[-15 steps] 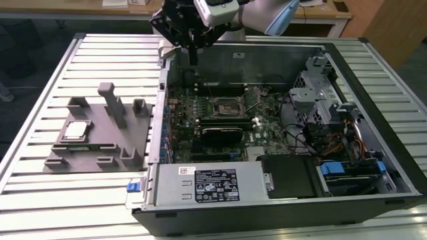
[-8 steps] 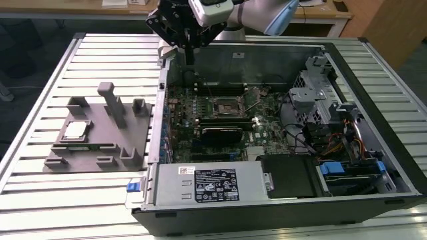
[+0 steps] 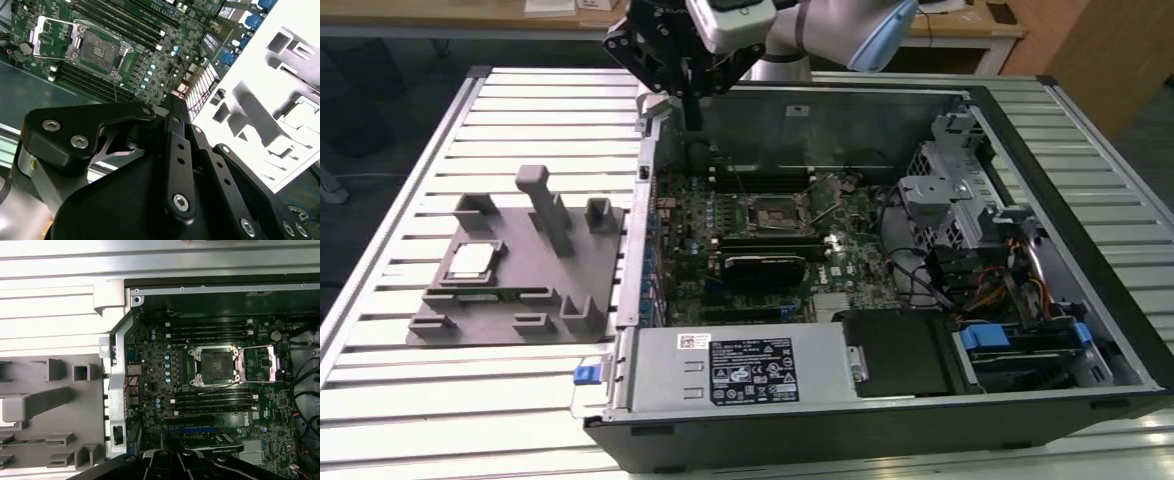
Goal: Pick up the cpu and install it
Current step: 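Reach for the cpu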
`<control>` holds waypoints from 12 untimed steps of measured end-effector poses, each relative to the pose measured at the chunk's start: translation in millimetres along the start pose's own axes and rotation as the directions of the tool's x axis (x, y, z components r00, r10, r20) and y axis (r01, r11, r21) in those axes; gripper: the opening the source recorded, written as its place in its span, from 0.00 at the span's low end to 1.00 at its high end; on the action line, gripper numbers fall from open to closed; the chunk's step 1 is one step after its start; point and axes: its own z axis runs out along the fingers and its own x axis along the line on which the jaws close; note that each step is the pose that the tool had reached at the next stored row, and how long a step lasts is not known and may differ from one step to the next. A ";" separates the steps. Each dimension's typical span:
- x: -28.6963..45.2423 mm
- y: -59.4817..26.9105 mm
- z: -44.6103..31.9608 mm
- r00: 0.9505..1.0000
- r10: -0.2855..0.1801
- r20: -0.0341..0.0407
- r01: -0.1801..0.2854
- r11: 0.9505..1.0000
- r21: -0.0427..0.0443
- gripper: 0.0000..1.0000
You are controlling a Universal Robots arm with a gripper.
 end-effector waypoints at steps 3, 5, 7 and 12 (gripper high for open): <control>3.0 -0.2 -0.1 1.000 0.000 0.000 0.000 1.000 0.000 0.11; 5.1 -0.4 -0.1 1.000 0.000 0.000 0.000 1.000 0.000 0.11; 7.4 -0.6 -0.2 1.000 0.000 0.000 0.000 1.000 0.000 0.11; 15.9 -1.2 -0.4 1.000 0.000 0.000 0.000 1.000 0.000 0.11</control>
